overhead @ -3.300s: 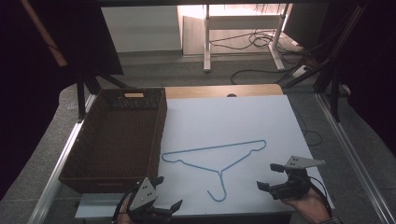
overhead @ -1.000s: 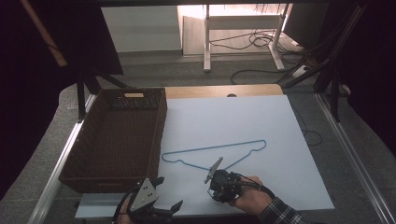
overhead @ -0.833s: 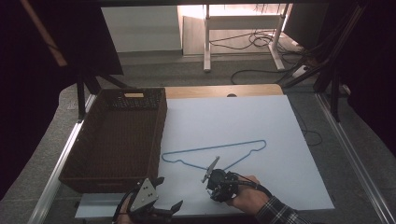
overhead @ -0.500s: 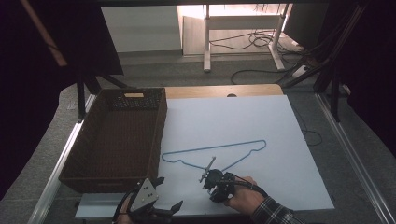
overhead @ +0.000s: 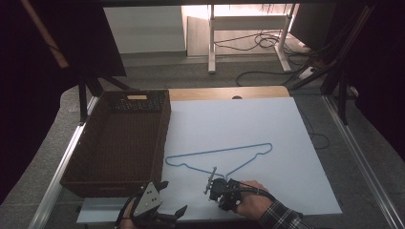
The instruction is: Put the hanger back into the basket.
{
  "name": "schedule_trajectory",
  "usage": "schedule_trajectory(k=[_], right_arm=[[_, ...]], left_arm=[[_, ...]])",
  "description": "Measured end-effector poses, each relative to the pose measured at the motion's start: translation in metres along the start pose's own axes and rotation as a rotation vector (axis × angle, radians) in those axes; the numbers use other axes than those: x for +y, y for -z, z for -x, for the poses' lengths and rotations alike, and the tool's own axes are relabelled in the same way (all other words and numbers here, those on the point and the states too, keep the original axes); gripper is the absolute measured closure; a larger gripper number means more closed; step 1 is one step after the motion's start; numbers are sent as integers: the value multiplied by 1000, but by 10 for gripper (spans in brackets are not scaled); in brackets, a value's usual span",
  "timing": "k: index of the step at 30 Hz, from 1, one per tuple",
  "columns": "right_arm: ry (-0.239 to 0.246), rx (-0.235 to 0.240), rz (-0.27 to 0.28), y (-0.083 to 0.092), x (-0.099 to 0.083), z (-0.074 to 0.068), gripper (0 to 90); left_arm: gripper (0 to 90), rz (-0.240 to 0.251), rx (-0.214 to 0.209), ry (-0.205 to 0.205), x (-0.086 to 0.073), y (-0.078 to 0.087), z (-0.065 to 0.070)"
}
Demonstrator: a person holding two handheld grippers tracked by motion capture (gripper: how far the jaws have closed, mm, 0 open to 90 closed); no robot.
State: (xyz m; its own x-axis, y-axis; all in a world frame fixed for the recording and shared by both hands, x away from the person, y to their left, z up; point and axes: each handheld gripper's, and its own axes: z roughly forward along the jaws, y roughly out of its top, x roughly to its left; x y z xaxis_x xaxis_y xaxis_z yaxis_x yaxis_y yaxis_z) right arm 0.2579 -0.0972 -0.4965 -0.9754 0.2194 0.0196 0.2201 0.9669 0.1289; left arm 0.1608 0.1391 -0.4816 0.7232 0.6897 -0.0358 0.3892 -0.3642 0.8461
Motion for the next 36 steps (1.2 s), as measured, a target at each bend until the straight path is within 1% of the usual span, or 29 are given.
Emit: schedule_trajectory(k=[1, 2, 3, 4, 7, 8, 9, 10, 11, 13, 14, 15, 16, 17, 20, 22, 23, 24, 26, 27, 28, 29, 30, 31, 32, 33, 34, 35, 36], right_arm=[[18, -8, -9, 0, 1, 0, 816], [18, -8, -9, 0, 1, 0, 816], [49, -17, -23, 0, 3, -2, 831], [56, -18, -29, 0, 3, -2, 831], [61, -5, -34, -2, 6, -2, 838], [64, 2, -51, -2, 8, -1, 840], [66, -6, -63, -1, 9, -1, 841], [63, 7, -60, -2, 9, -1, 842], [63, 7, -60, -2, 9, -1, 842], [64, 21, -74, -1, 10, 1, 842], [61, 9, -69, -1, 10, 2, 842], [61, 9, -69, -1, 10, 2, 842], [50, 33, -55, 0, 8, 3, 843], [55, 40, -65, 2, 9, 4, 842], [48, 33, -46, 7, 8, 5, 842], [46, 45, -39, 11, 8, 6, 844], [41, 63, -25, 13, 8, 7, 845], [46, 64, -30, 16, 8, 8, 848], [41, 93, -10, 20, 9, 10, 852], [47, 91, -11, 23, 9, 11, 854], [49, 102, -7, 25, 10, 12, 855], [49, 102, -7, 25, 10, 12, 855], [54, 114, 0, 28, 10, 13, 857], [54, 114, 0, 28, 10, 13, 857], [60, 121, -1, 30, 11, 15, 859], [63, 125, -2, 31, 11, 15, 859], [63, 125, -2, 31, 11, 15, 859], [64, 127, 1, 32, 11, 16, 859], [66, 135, 5, 34, 11, 17, 860]], left_arm=[[84, 0, 0, 1, 0, 0, 0], [83, 0, 0, 1, 0, 0, 0], [84, 1, 0, 1, 0, 0, 0], [83, 1, 0, 1, 0, 0, 0], [84, 2, 1, 1, 0, 0, 0], [84, 3, 0, 1, 0, 0, 0], [83, 3, 0, 1, 0, 1, 0], [83, 4, 1, 2, 0, 1, 0], [83, 4, 1, 2, 0, 1, 0], [84, 5, 1, 3, 0, 1, 0], [84, 4, 1, 4, 0, 1, -1], [83, 4, 1, 4, 0, 1, -1], [84, 3, 1, 5, 0, 1, -1], [83, 1, 0, 4, 0, 1, -1], [84, -8, -3, 5, 0, 0, 0], [87, -29, -11, 8, 1, -2, 1], [87, -39, -8, 6, 1, -3, 1], [87, -53, 0, 3, 2, -4, 2], [85, -83, 10, 4, 2, -9, 4], [84, -93, -3, 4, 3, -12, 4], [76, -99, -15, -2, 4, -15, 5], [69, -99, -15, -2, 4, -15, 5], [70, -125, -15, -28, 6, -20, 6], [70, -138, -13, -52, 8, -22, 7], [72, -160, 7, -110, 12, -31, 9], [73, -174, 17, -136, 15, -35, 10], [77, -174, 17, -136, 15, -35, 10], [77, -182, 20, -163, 18, -40, 9], [100, -191, 28, -203, 24, -46, 9]])
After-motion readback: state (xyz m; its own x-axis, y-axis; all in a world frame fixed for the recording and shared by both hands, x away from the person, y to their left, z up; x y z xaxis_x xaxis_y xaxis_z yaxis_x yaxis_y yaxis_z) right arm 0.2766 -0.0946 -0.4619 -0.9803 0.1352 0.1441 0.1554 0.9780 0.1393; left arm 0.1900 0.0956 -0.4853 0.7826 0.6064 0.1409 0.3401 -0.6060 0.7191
